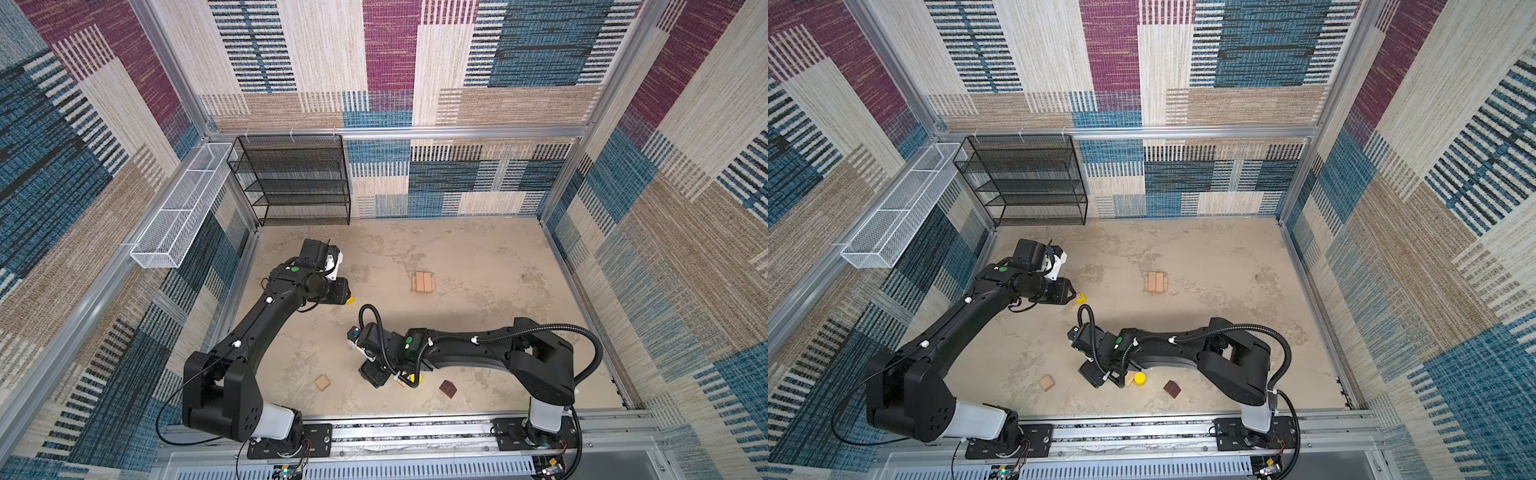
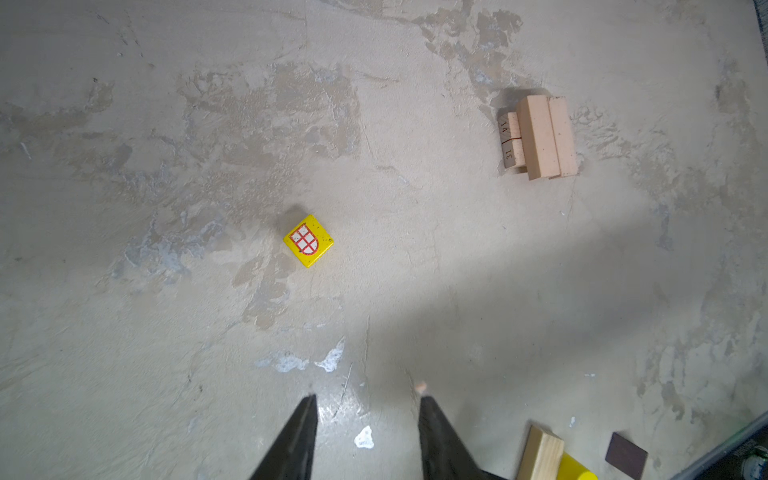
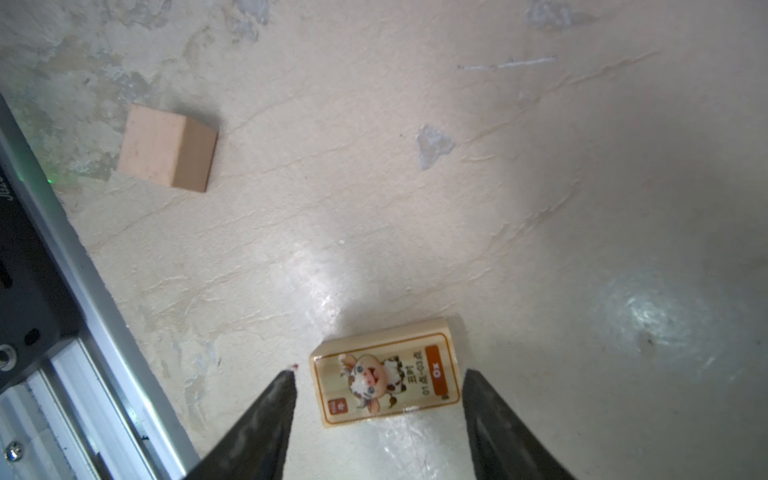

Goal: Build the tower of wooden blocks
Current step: 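Lower the open right gripper over the printed cow block, then close the right gripper on the printed cow block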

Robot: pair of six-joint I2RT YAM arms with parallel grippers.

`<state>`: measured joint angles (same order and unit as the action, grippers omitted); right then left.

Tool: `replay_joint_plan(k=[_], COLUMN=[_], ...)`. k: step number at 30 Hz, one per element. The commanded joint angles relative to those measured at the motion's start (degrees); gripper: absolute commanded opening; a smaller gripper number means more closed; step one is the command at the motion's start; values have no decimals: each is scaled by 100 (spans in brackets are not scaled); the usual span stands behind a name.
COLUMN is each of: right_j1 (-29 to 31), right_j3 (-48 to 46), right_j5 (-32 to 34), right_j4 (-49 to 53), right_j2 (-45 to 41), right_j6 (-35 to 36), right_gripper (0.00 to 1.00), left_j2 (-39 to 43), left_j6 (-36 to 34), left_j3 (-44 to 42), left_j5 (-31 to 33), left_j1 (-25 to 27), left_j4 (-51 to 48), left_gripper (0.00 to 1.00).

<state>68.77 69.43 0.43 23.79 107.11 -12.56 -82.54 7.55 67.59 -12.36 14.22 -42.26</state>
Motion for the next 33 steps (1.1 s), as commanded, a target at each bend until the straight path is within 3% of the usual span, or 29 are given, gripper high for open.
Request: replay_joint_plan(k=[1, 16, 33], right_j1=[13, 59, 92], right_j3=[77, 265, 220], right_j5=[55, 98, 100], right_j4=[41, 230, 273], right_j2=[38, 214, 241], right_j6=[46, 130, 206], right_gripper=[68, 72, 68], left_j2=[2, 63, 42], left_j6=[106, 104, 89], left_j3=[8, 2, -4], left_j5=[-12, 42, 76], left_j1=[-7, -7, -7], left_j4=[-97, -99, -104], left_gripper=[45, 45, 45])
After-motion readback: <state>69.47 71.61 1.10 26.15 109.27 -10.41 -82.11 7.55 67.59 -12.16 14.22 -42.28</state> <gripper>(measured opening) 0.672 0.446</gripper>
